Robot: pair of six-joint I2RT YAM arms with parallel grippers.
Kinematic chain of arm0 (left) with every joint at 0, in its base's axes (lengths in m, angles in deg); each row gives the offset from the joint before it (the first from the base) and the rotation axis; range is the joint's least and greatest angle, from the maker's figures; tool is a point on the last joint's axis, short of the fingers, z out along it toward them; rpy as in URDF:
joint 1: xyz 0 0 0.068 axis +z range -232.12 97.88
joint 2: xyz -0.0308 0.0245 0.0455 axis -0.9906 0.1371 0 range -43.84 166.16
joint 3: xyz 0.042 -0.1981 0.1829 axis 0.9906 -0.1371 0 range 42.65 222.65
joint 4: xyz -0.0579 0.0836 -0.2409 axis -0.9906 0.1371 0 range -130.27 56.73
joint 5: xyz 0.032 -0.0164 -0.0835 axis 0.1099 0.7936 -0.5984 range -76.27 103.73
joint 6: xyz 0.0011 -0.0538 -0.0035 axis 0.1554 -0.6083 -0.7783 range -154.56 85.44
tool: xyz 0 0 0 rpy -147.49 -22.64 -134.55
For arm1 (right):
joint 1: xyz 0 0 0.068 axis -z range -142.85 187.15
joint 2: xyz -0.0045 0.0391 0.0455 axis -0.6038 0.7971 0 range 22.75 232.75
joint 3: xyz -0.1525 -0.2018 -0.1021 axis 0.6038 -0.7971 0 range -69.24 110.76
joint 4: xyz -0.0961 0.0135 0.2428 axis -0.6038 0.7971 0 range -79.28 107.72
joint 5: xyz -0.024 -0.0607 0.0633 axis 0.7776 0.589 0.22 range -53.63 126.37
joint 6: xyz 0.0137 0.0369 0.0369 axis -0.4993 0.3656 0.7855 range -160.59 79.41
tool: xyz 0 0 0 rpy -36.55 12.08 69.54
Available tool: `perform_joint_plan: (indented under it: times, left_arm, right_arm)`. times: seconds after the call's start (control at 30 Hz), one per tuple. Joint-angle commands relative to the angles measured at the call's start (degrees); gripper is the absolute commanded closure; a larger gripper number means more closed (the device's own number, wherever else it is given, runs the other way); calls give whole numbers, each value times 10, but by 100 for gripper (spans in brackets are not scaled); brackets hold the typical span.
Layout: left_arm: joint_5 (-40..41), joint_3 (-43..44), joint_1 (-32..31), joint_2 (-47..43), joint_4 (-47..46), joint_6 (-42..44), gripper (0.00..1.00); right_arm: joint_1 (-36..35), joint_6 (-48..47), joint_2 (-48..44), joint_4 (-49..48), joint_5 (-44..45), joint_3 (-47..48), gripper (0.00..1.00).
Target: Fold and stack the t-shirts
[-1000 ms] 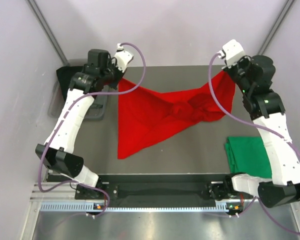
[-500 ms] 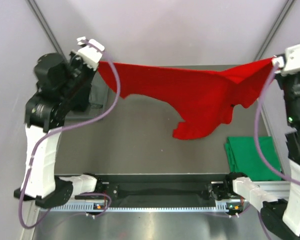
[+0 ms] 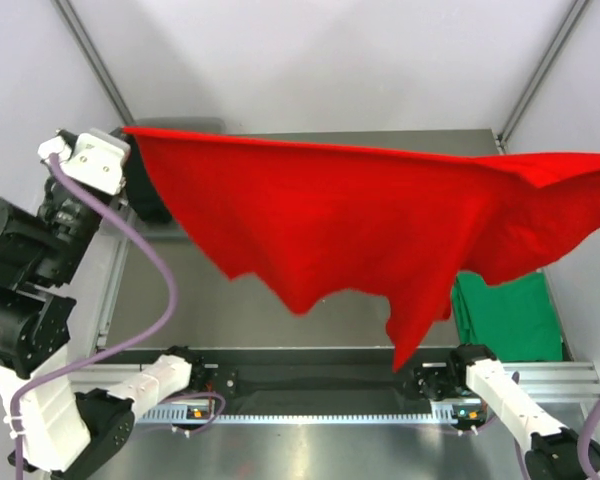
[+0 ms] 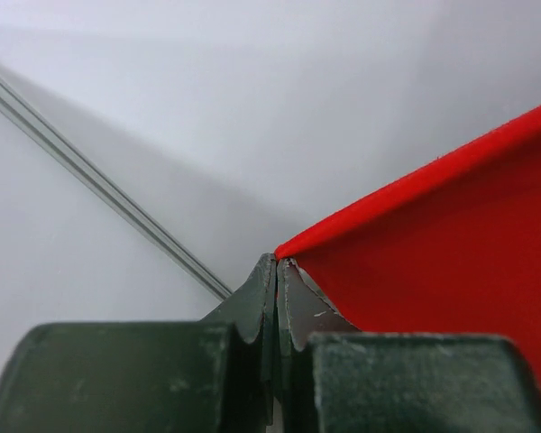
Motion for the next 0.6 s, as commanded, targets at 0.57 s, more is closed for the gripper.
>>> perform_joint_plan:
  times: [0.57]
  left_arm:
    - [103, -417, 25, 298, -292, 94, 100]
  right_arm:
    - [122, -74, 337, -341, -58, -392, 100]
